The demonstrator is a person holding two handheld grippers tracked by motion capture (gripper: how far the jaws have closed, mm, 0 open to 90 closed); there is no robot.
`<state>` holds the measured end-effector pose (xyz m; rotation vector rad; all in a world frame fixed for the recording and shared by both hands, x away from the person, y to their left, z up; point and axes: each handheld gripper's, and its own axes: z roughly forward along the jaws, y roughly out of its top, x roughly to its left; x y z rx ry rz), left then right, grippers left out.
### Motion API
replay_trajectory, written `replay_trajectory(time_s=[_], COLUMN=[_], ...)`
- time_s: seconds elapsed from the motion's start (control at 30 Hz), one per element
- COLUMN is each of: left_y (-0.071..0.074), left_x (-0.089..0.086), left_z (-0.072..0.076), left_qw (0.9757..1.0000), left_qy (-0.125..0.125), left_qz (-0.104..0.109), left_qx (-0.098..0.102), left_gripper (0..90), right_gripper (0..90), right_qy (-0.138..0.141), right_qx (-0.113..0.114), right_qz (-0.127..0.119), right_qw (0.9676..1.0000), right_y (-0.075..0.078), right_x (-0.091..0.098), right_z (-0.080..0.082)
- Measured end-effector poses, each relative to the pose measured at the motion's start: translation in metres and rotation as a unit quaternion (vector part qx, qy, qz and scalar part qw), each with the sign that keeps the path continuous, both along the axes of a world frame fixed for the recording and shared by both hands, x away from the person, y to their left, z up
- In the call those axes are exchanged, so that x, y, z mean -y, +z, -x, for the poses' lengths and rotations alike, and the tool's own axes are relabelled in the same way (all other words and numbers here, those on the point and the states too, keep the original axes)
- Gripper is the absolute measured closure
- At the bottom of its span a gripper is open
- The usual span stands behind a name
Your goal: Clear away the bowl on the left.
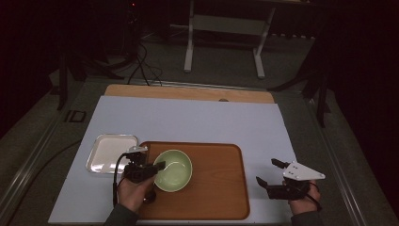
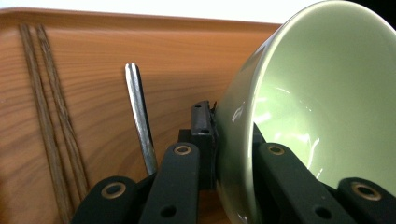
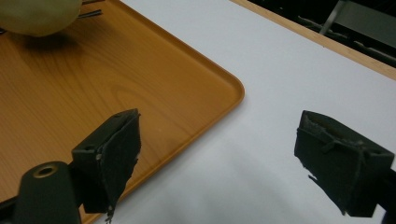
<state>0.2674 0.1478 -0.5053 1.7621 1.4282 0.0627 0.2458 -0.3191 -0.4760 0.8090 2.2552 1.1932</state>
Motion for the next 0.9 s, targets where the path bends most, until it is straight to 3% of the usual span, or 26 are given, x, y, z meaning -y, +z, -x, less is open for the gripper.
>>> replay_trajectory(time_s=[0.23,0.63,0.9], left_y=[-0.005,-0.010,-0.011], left_x=[0.005,0.009,0.013], left_z=[-0.001,-0.001,-0.002], left_qw=[0.9997,0.9991,0.9986], left_qy=[-0.002,-0.002,-0.002], left_qz=[-0.023,-0.037,-0.052], left_qx=[-0.008,-0.019,-0.008], left_gripper=[84.0,83.5,82.3], right_gripper=[14.4,14.4,14.4], right_qy=[0.000,0.000,0.000], right_qx=[0.000,-0.002,-0.001], right_qz=[0.000,-0.001,0.001], right_qw=[1.0000,1.0000,1.0000], right_y=[0.000,0.000,0.000], right_x=[0.000,0.000,0.000], right_z=[0.000,0.000,0.000])
